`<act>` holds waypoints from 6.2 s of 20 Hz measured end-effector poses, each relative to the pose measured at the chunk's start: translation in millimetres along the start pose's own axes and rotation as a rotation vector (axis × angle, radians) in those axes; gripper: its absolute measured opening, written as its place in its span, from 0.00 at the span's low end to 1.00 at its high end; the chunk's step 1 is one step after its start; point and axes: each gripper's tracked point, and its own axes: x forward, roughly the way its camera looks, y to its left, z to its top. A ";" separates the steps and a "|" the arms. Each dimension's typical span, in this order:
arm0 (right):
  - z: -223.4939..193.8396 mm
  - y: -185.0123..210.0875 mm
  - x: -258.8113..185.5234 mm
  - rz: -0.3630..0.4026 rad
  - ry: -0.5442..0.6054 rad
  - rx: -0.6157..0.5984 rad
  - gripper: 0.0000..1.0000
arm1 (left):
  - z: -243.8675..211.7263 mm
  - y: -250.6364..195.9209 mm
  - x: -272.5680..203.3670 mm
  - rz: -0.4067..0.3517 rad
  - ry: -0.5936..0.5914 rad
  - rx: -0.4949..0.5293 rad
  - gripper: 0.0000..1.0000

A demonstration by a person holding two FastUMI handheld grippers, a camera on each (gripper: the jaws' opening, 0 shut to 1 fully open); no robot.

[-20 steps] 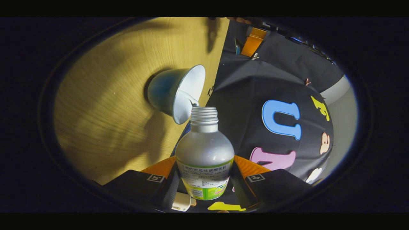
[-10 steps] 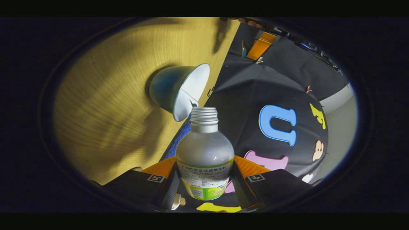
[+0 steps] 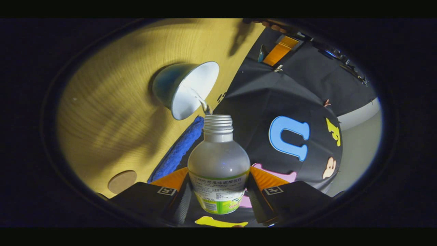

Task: Open the teacup lid with one hand, grasp the water bottle and pour water into the teacup with the other hand; after pouring, place the water bottle on the coaster and then close the teacup lid.

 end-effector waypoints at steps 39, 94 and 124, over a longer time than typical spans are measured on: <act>8.8 -31.1 -1.7 -0.085 -0.042 -0.151 0.77 | 0.8 -1.5 -0.3 -0.007 0.001 0.000 0.29; -93.9 -1.2 -97.3 -0.033 0.150 1.959 0.78 | 1.1 2.7 -2.0 0.020 0.001 0.001 0.29; -110.1 105.1 -25.2 -0.118 0.334 2.101 0.98 | 1.8 -0.4 -6.1 0.012 0.002 0.002 0.29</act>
